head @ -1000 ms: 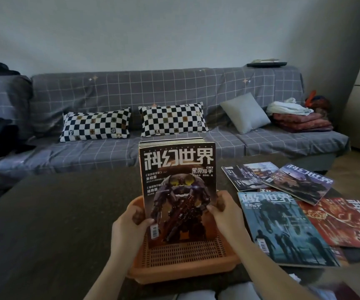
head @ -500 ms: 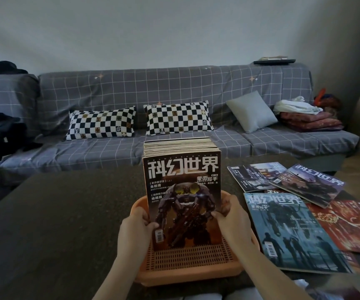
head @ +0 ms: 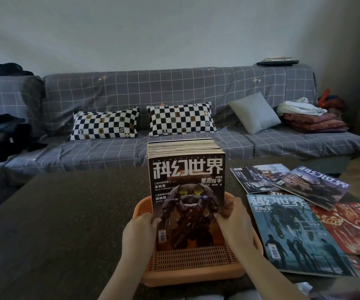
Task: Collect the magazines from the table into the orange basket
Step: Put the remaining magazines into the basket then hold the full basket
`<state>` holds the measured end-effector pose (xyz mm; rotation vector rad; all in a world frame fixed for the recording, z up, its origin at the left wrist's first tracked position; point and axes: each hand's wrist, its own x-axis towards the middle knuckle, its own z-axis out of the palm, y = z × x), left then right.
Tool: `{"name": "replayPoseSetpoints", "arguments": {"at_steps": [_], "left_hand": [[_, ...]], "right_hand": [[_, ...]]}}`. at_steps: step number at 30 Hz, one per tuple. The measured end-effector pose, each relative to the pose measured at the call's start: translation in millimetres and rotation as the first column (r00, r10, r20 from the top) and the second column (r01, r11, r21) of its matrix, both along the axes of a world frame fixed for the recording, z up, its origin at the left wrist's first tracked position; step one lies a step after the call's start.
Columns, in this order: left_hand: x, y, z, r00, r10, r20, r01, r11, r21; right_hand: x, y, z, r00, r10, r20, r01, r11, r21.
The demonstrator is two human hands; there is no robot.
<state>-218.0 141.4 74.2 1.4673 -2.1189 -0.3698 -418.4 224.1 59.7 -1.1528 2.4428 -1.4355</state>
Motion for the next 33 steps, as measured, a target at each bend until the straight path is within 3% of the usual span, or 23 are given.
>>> {"name": "replayPoseSetpoints", "arguments": {"at_steps": [12,17,33], "left_hand": [[2.7,1.6,1.2,0.997,-0.041,0.068,0.035,0.996,0.082],[1.8,14.0,8.0,0.999,-0.031,0.039,0.031,0.999,-0.01],[-74.3,63.7,3.5,0.93,-0.347,-0.121,0.341,0.937,-0.069]], "right_hand": [[-2.7,3.5,3.7,0.991,0.137,-0.004,-0.137,0.989,0.047],[-5.0,11.0,4.2,0.979,0.177,0.105,-0.177,0.984,-0.01],[-16.0,55.3,0.2,0.994,0.102,0.03,-0.1,0.994,-0.039]]}}
